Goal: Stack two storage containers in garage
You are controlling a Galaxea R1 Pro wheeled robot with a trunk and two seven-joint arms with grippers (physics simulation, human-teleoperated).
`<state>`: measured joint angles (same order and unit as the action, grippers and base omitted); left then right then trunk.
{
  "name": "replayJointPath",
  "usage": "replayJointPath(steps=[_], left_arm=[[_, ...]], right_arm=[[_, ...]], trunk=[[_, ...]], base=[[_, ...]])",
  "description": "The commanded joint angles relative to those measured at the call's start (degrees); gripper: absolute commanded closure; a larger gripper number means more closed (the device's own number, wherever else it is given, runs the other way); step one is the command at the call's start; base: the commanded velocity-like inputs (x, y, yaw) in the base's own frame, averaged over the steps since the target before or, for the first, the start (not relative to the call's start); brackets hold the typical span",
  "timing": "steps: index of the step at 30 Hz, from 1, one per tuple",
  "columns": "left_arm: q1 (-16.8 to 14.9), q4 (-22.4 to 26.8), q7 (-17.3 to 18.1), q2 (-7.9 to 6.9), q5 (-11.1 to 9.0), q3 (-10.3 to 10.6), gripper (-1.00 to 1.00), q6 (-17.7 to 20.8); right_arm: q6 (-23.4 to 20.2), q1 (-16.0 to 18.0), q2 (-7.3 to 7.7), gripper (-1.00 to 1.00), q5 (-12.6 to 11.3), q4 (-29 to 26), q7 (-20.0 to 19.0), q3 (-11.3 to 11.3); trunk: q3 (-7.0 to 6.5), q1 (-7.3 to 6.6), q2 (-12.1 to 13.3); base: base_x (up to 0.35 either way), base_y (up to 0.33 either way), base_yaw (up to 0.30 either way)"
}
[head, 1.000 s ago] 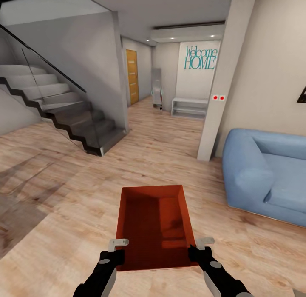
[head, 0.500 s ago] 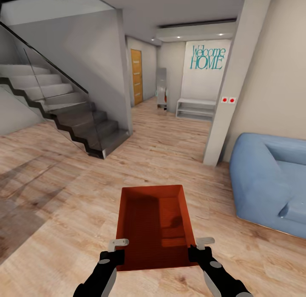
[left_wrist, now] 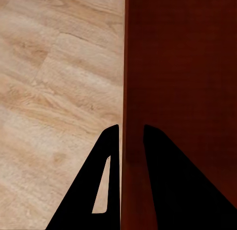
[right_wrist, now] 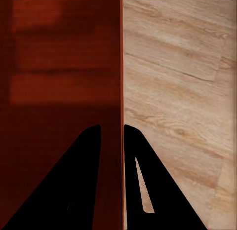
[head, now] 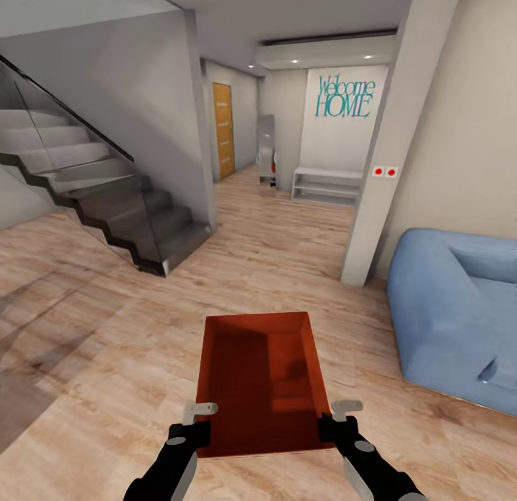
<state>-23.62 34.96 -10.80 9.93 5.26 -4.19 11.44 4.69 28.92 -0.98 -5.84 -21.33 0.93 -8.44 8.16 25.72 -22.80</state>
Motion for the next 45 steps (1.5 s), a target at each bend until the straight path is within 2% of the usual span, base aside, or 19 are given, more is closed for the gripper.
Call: replayJointPath(steps=[1, 45], left_arm=[[0.0, 0.2, -0.2, 0.07, 1.2, 0.0, 1.0, 0.4], [-0.1, 0.2, -0.2, 0.07, 1.2, 0.0, 1.0, 0.4]], right_arm=[[0.2, 0.1, 0.37, 1.0, -0.8, 0.1, 0.0, -0.7], [0.4, 0.1, 0.37, 1.0, -0.8, 0.1, 0.0, -0.7]], trunk=[[0.11, 0.07, -0.1], [0.11, 0.07, -0.1]], base=[[0.33, 0.0, -0.045], [0.33, 0.0, -0.019]])
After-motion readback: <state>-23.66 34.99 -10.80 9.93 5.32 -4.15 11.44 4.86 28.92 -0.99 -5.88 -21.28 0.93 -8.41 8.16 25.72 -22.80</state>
